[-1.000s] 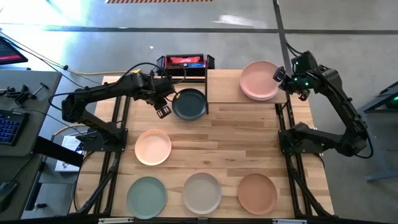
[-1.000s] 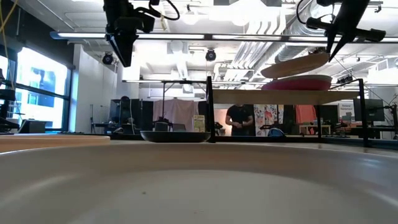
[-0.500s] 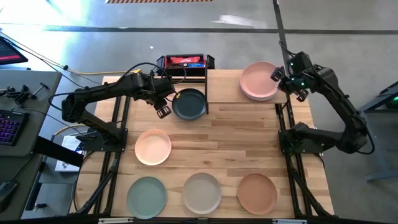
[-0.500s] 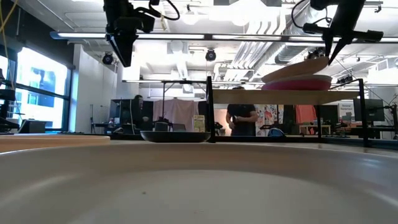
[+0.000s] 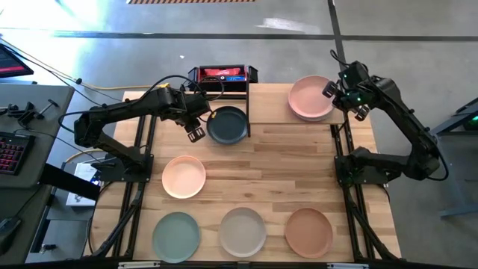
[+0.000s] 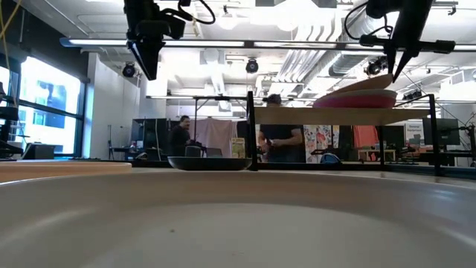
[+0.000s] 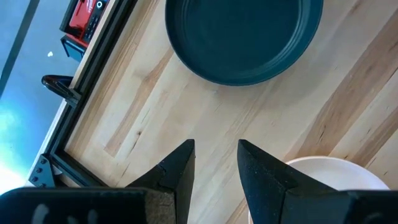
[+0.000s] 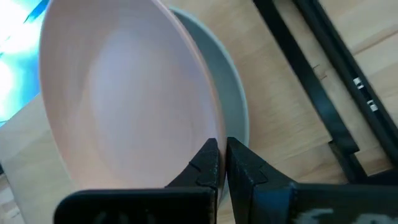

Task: Place and stack plates onto a shelf
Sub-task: Stack the light pink plate on top of the white plate on the shelf, then adjust the stacked plates on the shelf

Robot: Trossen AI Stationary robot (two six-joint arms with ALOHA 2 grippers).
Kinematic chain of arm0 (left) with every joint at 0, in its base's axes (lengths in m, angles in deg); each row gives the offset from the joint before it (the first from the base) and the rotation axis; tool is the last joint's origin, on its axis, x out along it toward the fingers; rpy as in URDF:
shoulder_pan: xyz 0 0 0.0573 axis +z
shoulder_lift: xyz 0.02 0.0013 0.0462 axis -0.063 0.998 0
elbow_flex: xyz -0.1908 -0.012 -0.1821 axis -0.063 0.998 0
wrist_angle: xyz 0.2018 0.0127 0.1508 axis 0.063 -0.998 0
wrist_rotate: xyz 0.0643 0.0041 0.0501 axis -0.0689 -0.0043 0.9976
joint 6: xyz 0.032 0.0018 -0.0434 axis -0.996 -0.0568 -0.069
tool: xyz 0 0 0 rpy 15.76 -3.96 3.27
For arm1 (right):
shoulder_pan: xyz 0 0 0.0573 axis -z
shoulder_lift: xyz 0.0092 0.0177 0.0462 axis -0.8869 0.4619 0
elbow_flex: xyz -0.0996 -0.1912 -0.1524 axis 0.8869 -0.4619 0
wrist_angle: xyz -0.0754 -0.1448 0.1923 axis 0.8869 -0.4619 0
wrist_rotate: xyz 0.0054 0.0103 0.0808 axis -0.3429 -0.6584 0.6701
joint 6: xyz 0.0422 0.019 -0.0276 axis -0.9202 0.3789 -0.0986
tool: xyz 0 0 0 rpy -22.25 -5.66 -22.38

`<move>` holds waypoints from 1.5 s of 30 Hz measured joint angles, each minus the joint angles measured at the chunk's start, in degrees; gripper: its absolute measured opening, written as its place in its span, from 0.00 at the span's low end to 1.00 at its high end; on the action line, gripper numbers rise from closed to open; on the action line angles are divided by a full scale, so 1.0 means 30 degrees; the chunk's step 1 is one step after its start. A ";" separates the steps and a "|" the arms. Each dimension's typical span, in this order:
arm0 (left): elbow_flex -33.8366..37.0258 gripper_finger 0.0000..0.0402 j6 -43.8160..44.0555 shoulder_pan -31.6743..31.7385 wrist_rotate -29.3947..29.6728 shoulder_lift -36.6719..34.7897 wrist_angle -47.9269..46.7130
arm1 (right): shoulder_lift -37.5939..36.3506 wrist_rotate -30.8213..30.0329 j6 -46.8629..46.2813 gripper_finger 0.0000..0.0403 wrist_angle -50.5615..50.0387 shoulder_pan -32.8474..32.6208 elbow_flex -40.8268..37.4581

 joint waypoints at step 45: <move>0.0000 0.28 0.0000 0.0007 -0.0009 0.0007 0.0007 | 0.1623 0.1879 -0.1333 0.28 0.5327 -0.8182 -0.0517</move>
